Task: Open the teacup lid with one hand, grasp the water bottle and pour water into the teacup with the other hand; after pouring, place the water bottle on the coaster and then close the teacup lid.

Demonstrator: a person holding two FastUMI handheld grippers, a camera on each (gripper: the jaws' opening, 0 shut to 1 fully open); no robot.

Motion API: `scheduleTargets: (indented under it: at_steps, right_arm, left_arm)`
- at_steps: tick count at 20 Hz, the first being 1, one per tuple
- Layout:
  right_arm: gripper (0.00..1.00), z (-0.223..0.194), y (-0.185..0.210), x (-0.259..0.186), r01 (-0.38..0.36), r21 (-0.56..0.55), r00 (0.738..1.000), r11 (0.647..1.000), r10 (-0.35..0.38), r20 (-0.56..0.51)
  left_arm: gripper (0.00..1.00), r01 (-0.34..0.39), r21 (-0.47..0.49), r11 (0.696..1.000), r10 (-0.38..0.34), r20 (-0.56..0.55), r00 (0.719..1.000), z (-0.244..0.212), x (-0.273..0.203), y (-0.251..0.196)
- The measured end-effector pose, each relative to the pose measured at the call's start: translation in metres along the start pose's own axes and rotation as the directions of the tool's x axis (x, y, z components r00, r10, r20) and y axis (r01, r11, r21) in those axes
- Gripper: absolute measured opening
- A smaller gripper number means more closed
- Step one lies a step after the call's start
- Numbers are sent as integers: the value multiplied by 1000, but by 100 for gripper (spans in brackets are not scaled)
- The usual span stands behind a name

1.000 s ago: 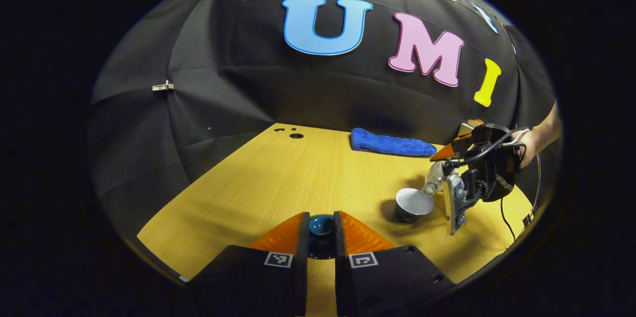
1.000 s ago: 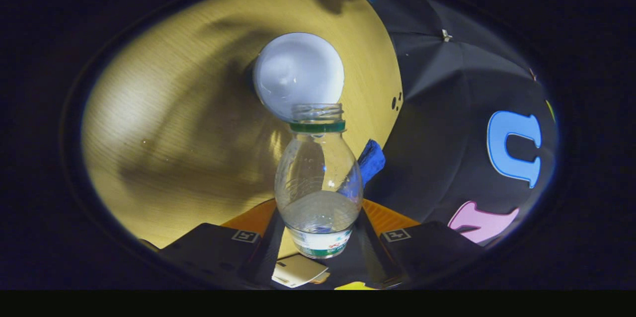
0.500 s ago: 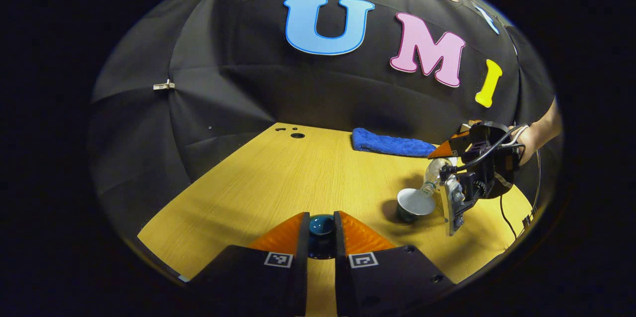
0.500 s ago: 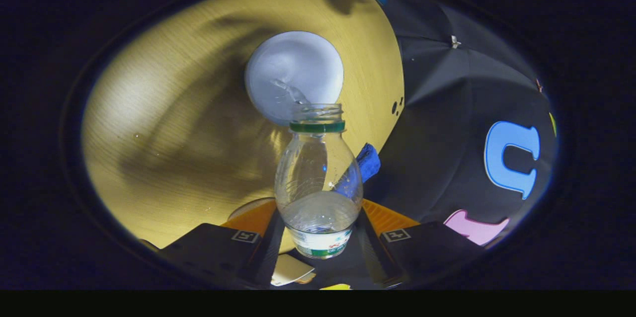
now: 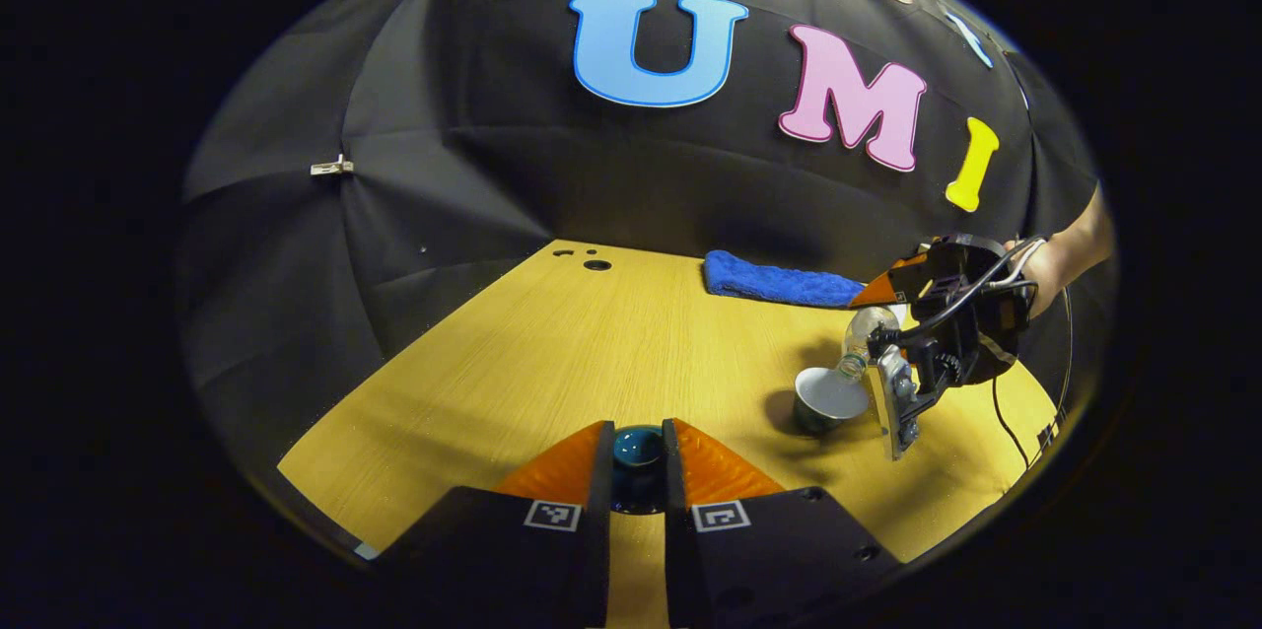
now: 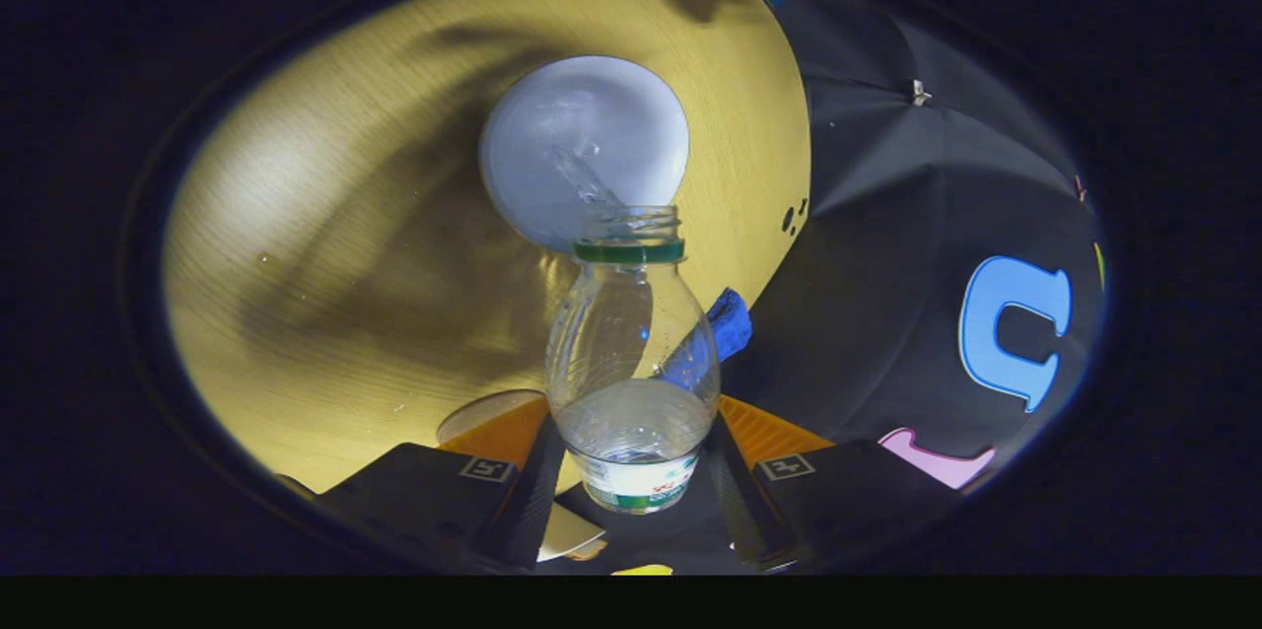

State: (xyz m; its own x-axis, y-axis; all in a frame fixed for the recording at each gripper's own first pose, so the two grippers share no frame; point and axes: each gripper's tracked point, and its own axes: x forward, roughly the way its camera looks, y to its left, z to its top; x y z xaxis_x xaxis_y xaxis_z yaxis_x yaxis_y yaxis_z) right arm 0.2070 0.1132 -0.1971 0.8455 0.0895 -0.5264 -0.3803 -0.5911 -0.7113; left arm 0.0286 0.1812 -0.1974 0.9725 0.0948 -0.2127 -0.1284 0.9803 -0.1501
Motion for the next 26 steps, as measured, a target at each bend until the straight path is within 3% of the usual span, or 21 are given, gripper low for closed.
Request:
scheduleTargets:
  at_steps: [26]
  right_arm:
    - [74, -2, -25, -4, 0, -182, 999, 983, -6, -33]
  left_arm:
    - [27, -19, -27, 999, 19, 6, 1000, -5, -16, 9]
